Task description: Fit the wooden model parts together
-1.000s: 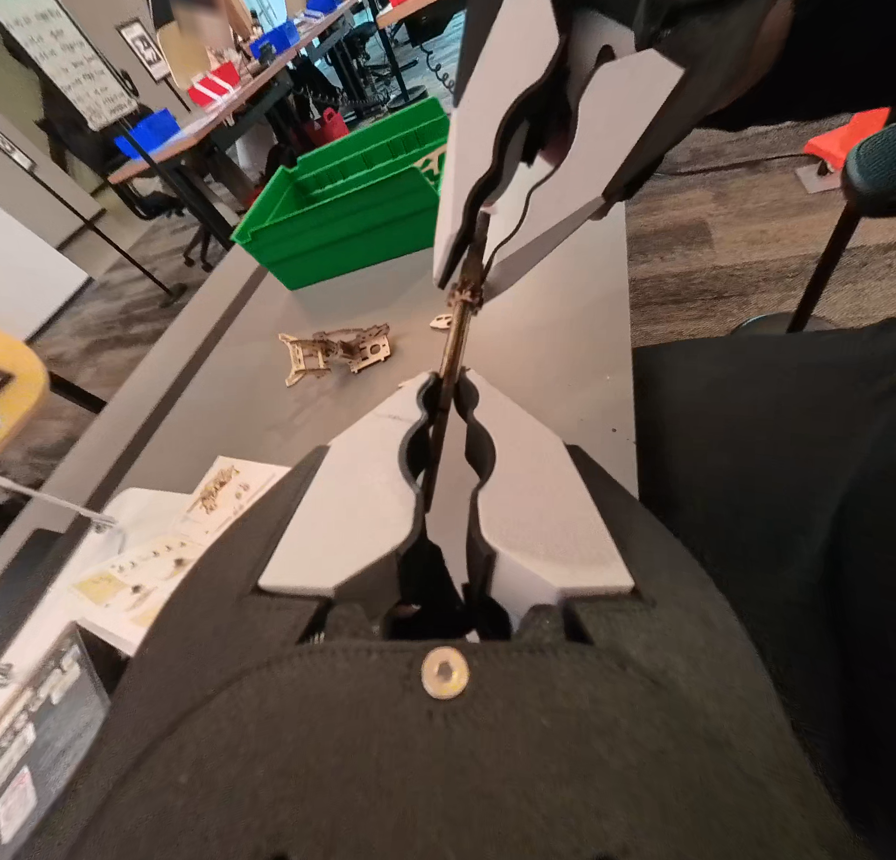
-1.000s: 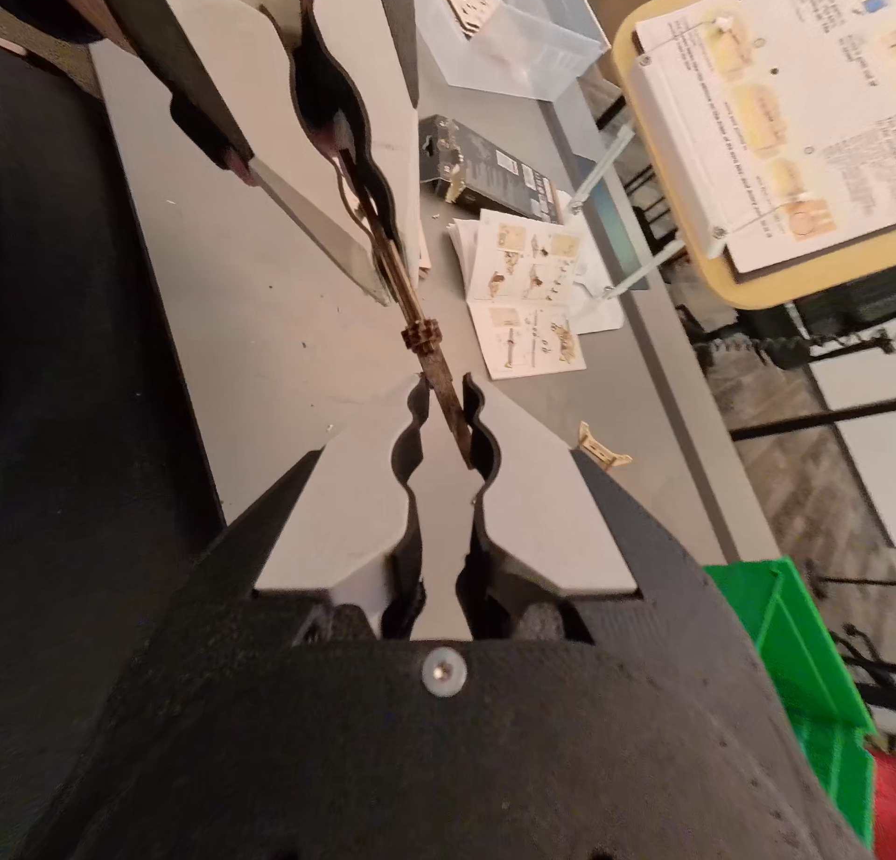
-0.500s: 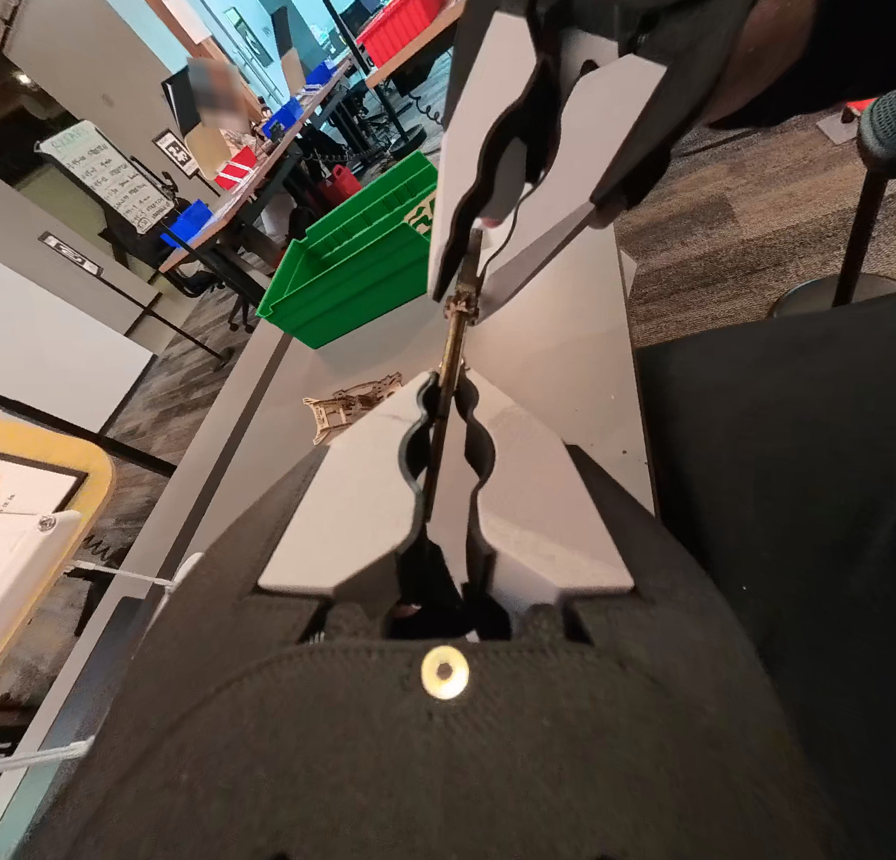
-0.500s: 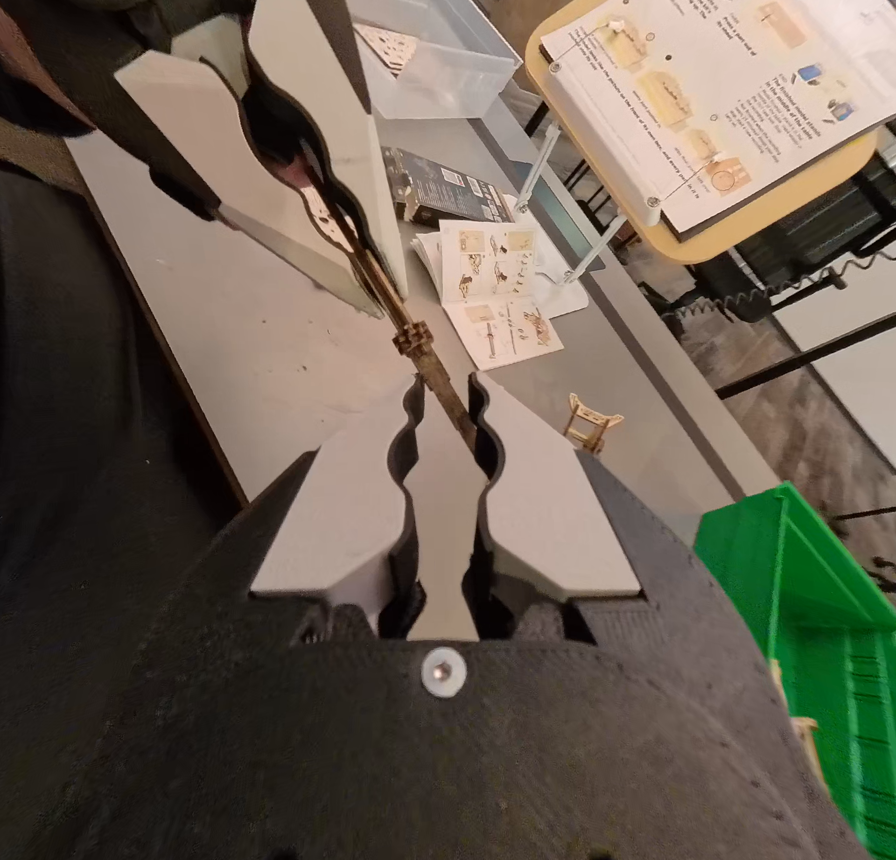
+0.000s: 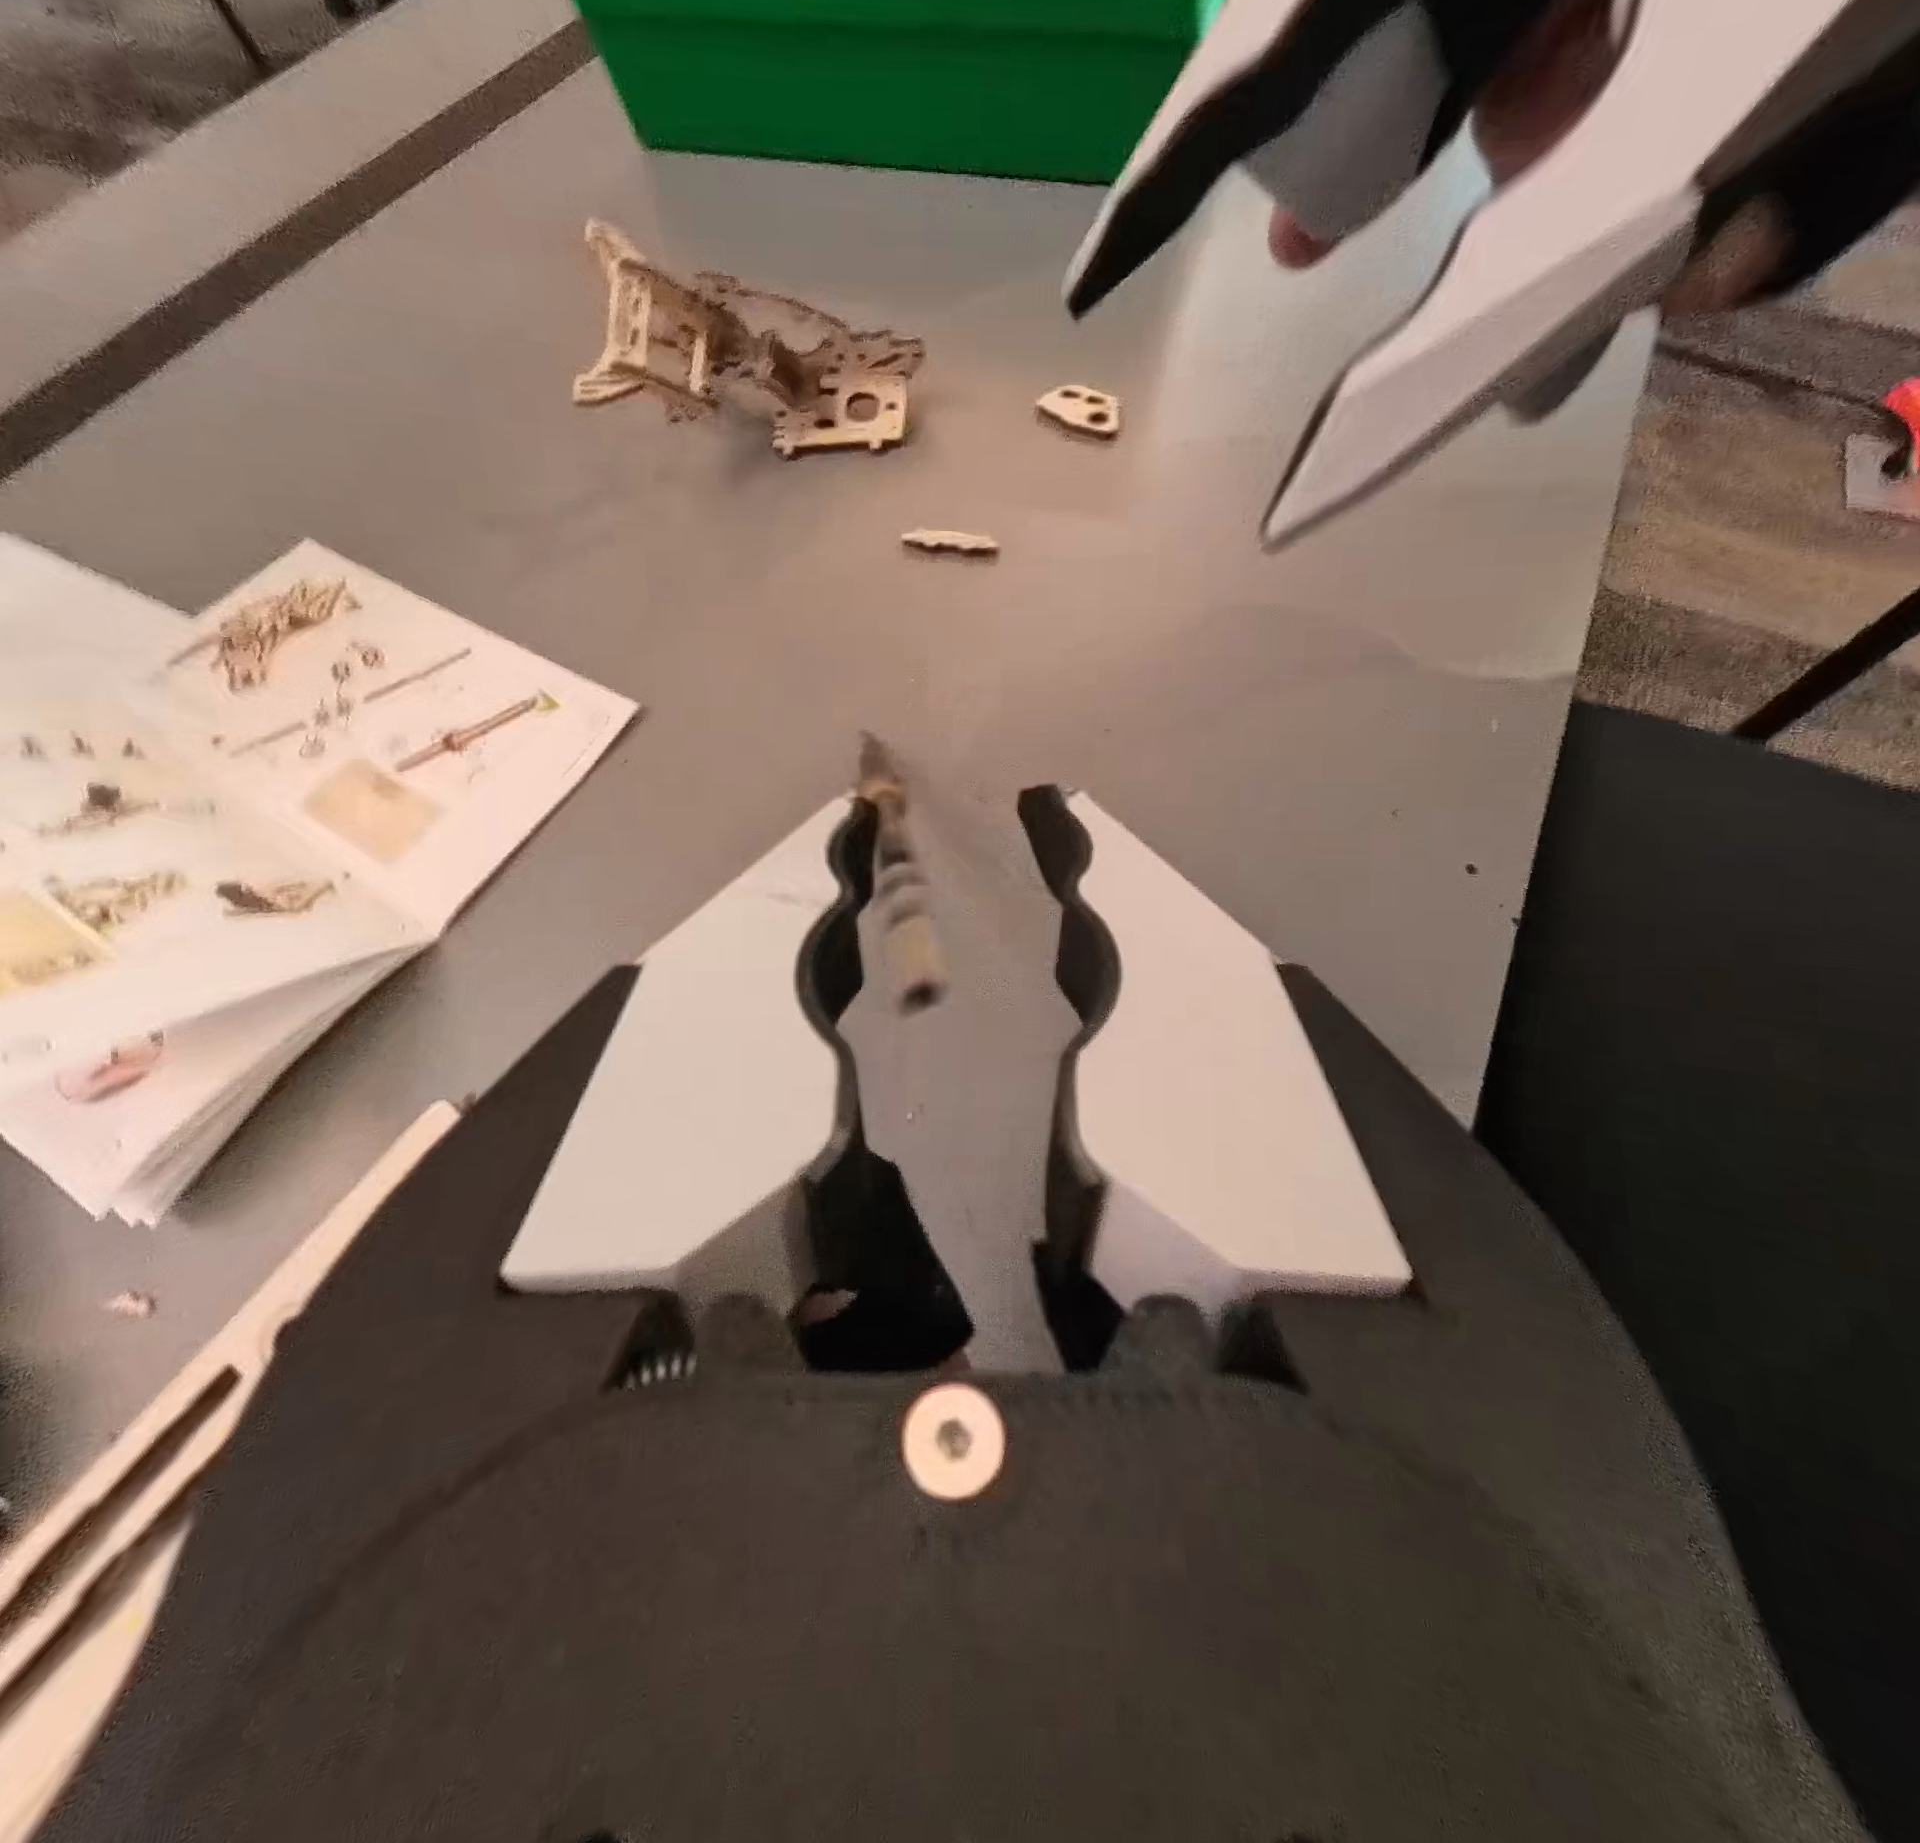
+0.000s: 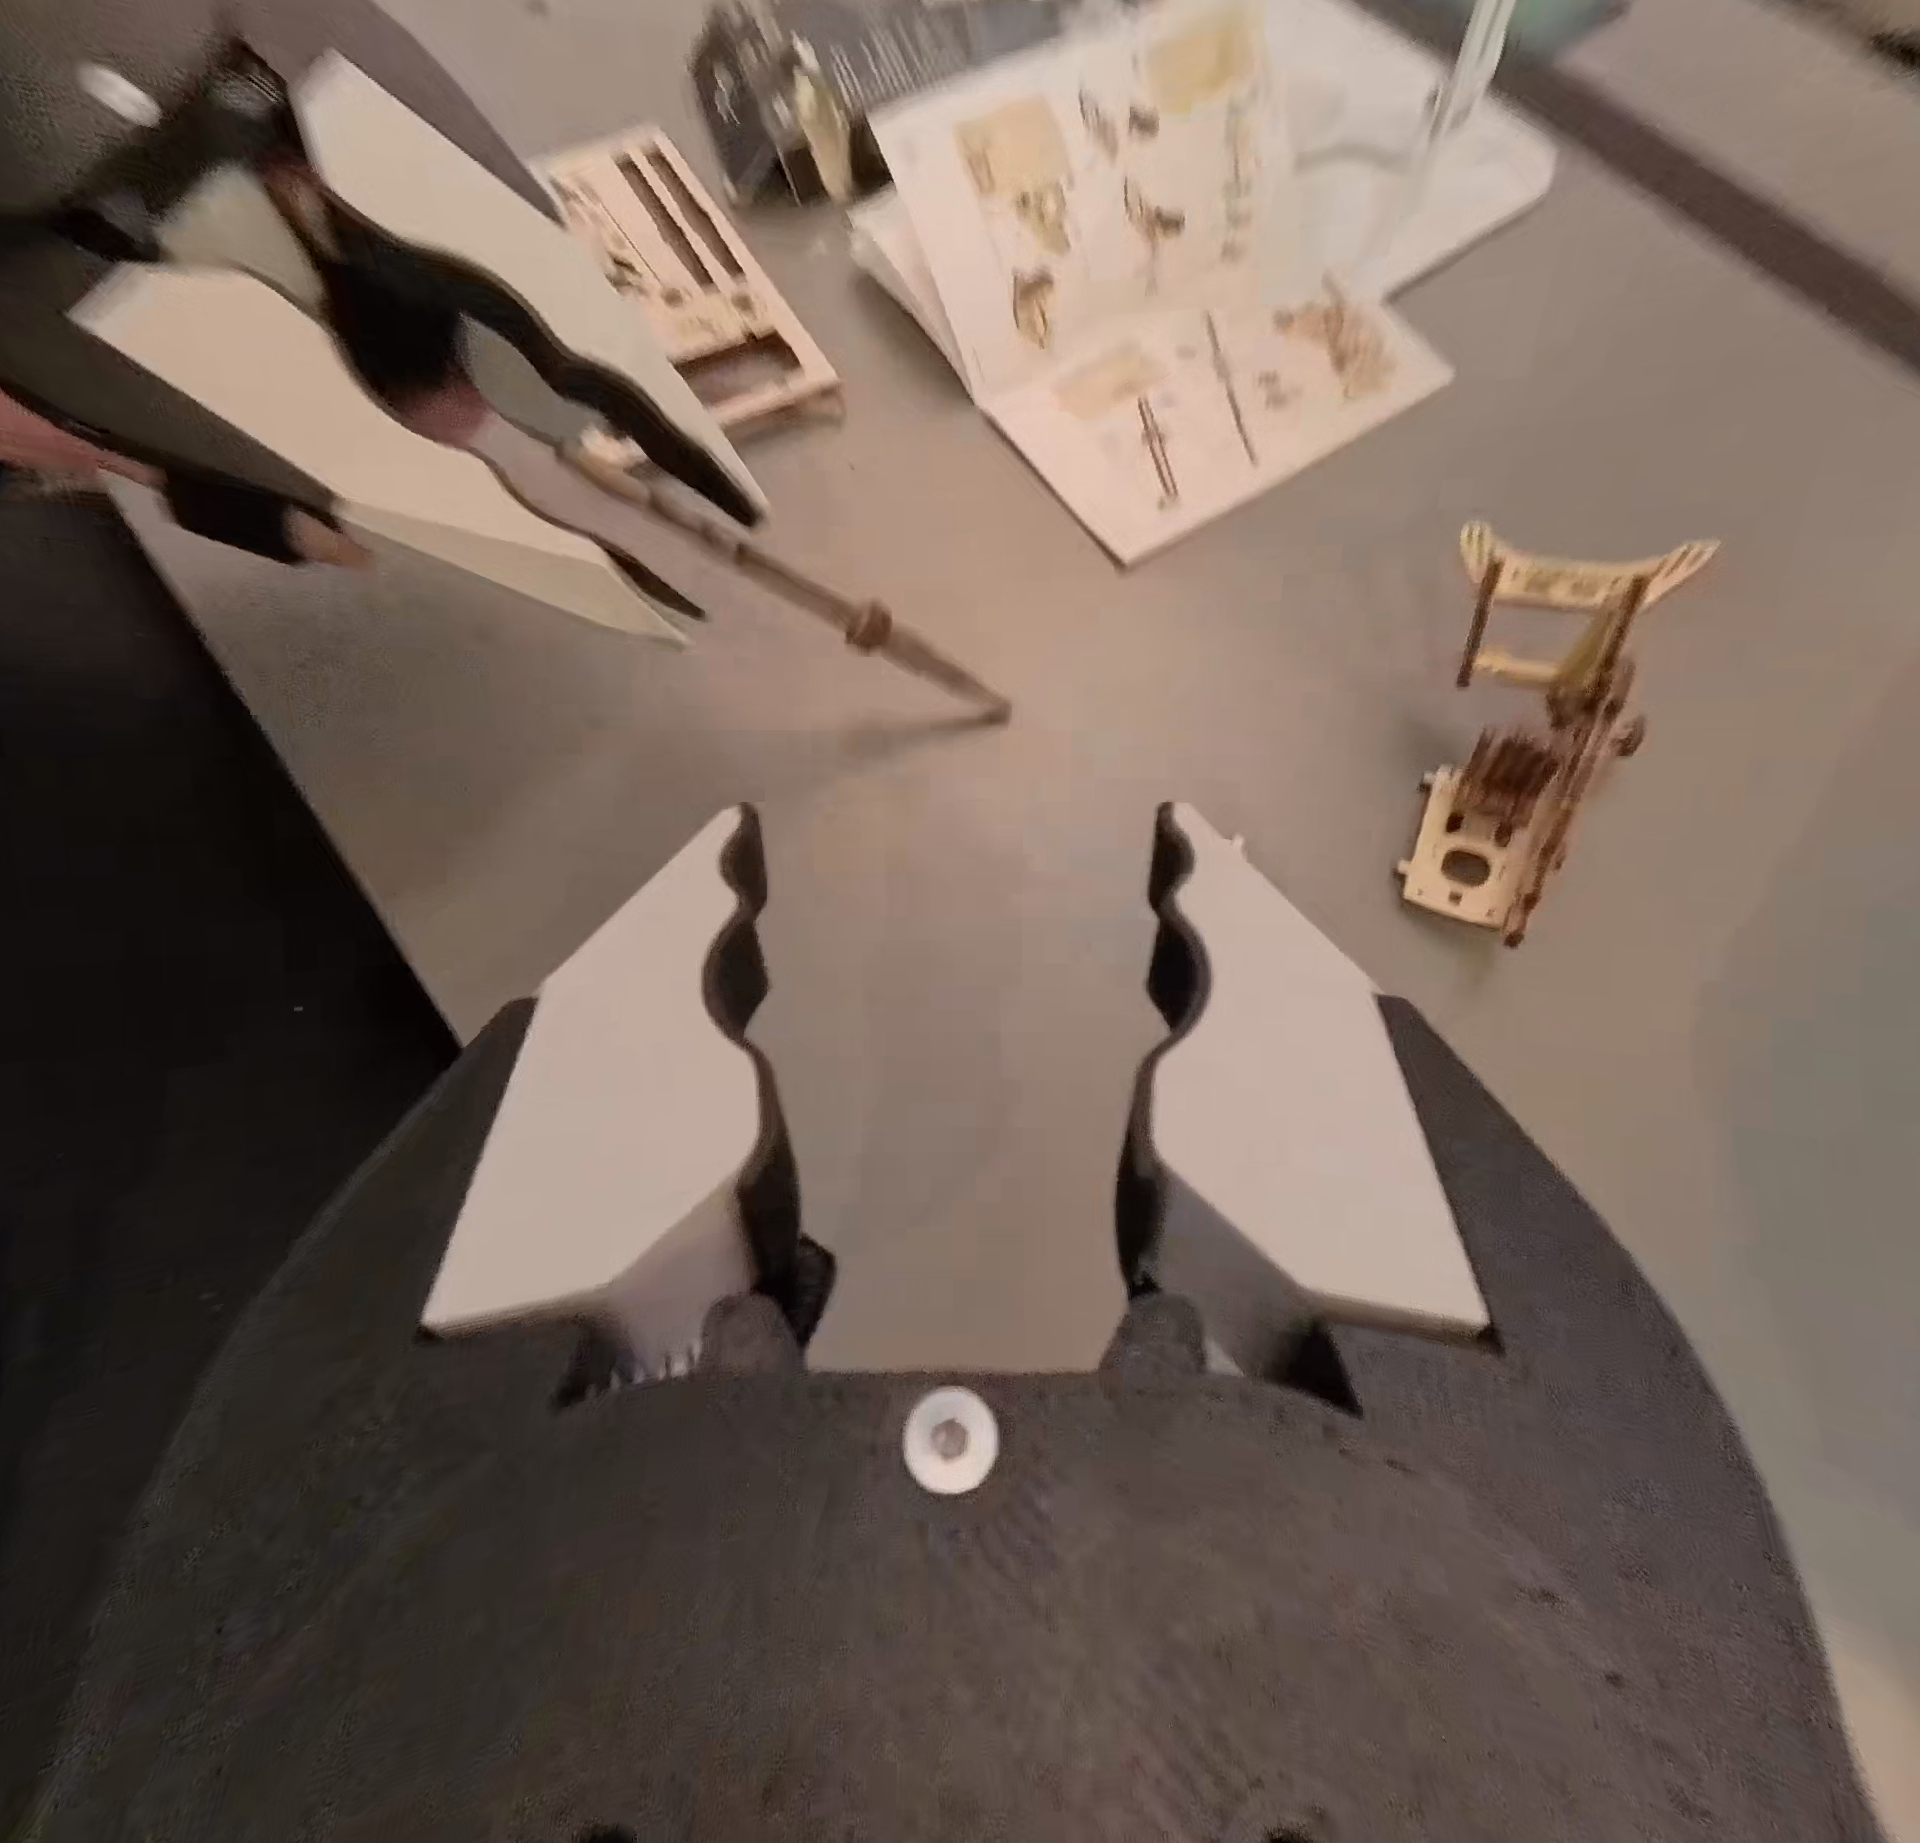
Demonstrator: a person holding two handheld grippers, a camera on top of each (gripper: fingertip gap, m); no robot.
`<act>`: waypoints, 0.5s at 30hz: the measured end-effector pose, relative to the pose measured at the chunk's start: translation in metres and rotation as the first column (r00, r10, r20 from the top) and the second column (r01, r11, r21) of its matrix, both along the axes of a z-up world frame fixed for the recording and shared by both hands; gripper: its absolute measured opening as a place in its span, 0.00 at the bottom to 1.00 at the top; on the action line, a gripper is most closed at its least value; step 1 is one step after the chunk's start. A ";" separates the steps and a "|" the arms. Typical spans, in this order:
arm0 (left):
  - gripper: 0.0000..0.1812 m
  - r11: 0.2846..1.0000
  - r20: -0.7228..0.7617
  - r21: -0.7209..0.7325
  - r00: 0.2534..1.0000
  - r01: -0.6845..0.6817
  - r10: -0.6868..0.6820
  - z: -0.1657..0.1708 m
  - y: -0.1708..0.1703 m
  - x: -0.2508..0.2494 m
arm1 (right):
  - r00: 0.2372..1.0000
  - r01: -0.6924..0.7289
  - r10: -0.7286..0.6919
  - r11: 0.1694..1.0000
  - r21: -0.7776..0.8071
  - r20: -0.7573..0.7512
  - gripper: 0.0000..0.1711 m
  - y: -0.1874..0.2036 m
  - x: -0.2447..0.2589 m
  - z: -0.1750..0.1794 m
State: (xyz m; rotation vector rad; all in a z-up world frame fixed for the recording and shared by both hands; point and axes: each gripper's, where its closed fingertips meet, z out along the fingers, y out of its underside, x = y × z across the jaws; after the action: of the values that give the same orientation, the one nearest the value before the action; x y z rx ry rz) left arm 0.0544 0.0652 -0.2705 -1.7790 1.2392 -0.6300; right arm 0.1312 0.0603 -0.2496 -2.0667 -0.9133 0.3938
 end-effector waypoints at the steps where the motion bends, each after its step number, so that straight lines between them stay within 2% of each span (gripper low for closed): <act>1: 0.18 1.000 0.018 -0.016 1.000 -0.017 0.017 0.000 0.003 -0.002 | 1.000 0.009 -0.008 1.000 -0.029 0.016 0.44 0.006 0.001 -0.011; 3: 0.25 0.998 -0.015 -0.037 0.998 -0.060 0.060 -0.007 0.011 -0.006 | 1.000 0.007 -0.006 0.997 -0.074 0.020 0.54 0.018 -0.006 -0.029; 6: 0.37 0.992 -0.046 -0.066 0.994 -0.107 0.104 -0.019 0.018 -0.007 | 0.995 0.002 0.012 0.989 -0.146 0.098 0.63 0.029 -0.016 -0.061; 9: 0.46 0.984 -0.066 -0.100 0.987 -0.149 0.143 -0.024 0.021 -0.012 | 0.988 0.001 0.020 0.990 -0.141 0.150 0.62 0.037 -0.026 -0.075; 11: 0.43 0.983 -0.052 -0.087 0.986 -0.162 0.158 -0.019 0.017 -0.017 | 0.988 0.041 -0.025 0.994 -0.105 0.149 0.57 0.046 -0.031 -0.074; 14: 0.48 0.981 -0.129 -0.078 0.978 -0.177 0.166 -0.030 0.010 -0.027 | 0.983 0.072 -0.055 0.993 -0.091 0.174 0.54 0.052 -0.036 -0.085; 15: 0.53 0.979 -0.138 -0.097 0.977 -0.177 0.162 -0.036 0.007 -0.028 | 0.986 0.083 -0.067 0.992 -0.098 0.155 0.52 0.054 -0.039 -0.085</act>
State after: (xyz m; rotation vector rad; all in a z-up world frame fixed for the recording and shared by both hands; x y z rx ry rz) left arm 0.0262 0.0718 -0.3065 -2.0193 1.1405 -0.4988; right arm 0.0920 0.1142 -0.3350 -2.2442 -0.9172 0.2511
